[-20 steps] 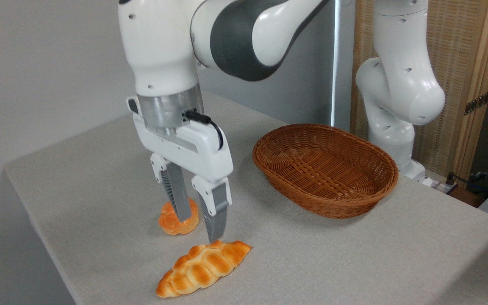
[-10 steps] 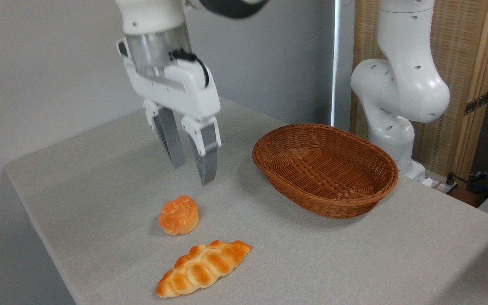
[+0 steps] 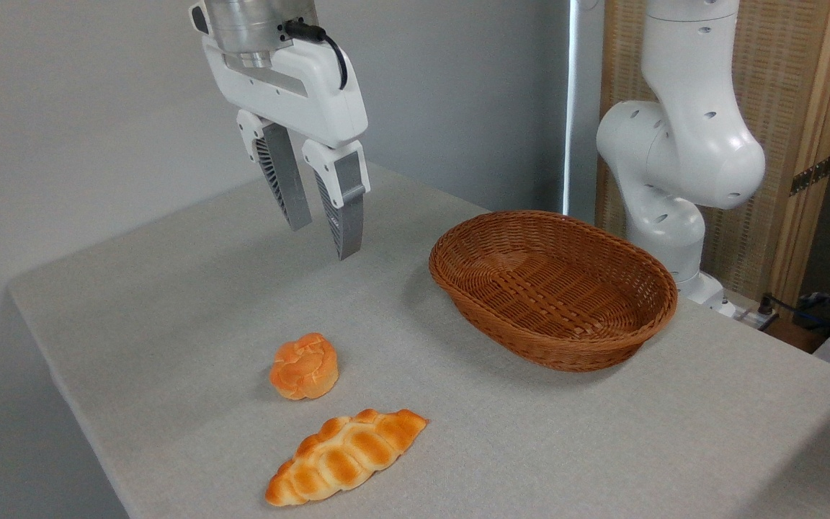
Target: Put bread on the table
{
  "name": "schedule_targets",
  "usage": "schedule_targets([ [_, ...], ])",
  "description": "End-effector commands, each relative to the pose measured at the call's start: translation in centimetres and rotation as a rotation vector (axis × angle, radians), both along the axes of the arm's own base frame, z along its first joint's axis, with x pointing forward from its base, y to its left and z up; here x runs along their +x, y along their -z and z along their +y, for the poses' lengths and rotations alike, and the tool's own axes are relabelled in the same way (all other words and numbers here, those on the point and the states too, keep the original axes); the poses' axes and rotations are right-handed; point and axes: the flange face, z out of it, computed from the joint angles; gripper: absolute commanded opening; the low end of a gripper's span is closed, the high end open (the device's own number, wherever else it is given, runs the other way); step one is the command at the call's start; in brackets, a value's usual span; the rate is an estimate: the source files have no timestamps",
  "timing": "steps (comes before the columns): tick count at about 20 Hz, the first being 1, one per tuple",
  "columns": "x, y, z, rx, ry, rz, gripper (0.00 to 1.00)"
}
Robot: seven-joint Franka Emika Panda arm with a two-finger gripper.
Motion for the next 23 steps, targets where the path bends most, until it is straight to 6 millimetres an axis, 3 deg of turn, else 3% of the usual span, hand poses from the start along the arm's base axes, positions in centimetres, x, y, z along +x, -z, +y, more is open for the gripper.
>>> schedule_targets([
  [1, -0.6, -1.3, -0.1, -0.008, 0.011, -0.004, 1.0],
  [23, 0.7, -0.6, 1.2, 0.032, -0.006, -0.061, 1.0],
])
